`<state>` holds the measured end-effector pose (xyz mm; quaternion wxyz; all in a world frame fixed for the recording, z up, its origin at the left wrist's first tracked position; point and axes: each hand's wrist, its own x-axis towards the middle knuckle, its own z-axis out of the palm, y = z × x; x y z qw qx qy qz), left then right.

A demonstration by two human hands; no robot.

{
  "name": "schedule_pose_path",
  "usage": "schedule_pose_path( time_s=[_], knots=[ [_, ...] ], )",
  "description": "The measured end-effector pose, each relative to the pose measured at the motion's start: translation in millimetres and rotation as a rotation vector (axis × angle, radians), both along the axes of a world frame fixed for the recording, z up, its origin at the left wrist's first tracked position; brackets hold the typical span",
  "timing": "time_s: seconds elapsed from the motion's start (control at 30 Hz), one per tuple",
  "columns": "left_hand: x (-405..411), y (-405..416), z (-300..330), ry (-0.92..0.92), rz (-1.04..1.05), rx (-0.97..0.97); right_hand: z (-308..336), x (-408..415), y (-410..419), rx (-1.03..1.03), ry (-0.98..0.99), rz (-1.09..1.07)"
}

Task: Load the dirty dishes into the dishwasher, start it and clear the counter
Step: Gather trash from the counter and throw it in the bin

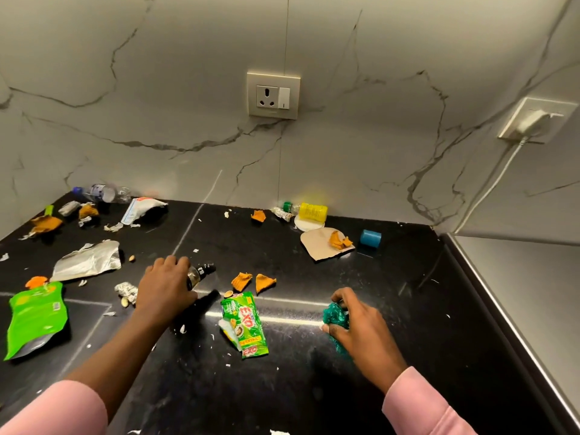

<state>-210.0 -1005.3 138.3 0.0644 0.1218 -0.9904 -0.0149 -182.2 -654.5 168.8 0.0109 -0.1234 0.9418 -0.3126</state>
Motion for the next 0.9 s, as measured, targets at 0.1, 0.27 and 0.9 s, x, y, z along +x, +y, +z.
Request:
schedule_pose_path(
  time_s=[0.1,0.27,0.9],
  knots=[
    [-2.2,15.0,18.9,0.113,0.043,0.200,6.1,-13.2,11.0,0.020,-0.020,0.003],
    [-5.9,66.6,55.5,0.295,0.016,0.639,19.2,-77.8,44.5,0.022,0.050,-0.049],
    [-7.2,156.6,72.2,0.423,0.201,0.711,-64.3,-307.1,90.3,0.448,0.041,0.119]
  ],
)
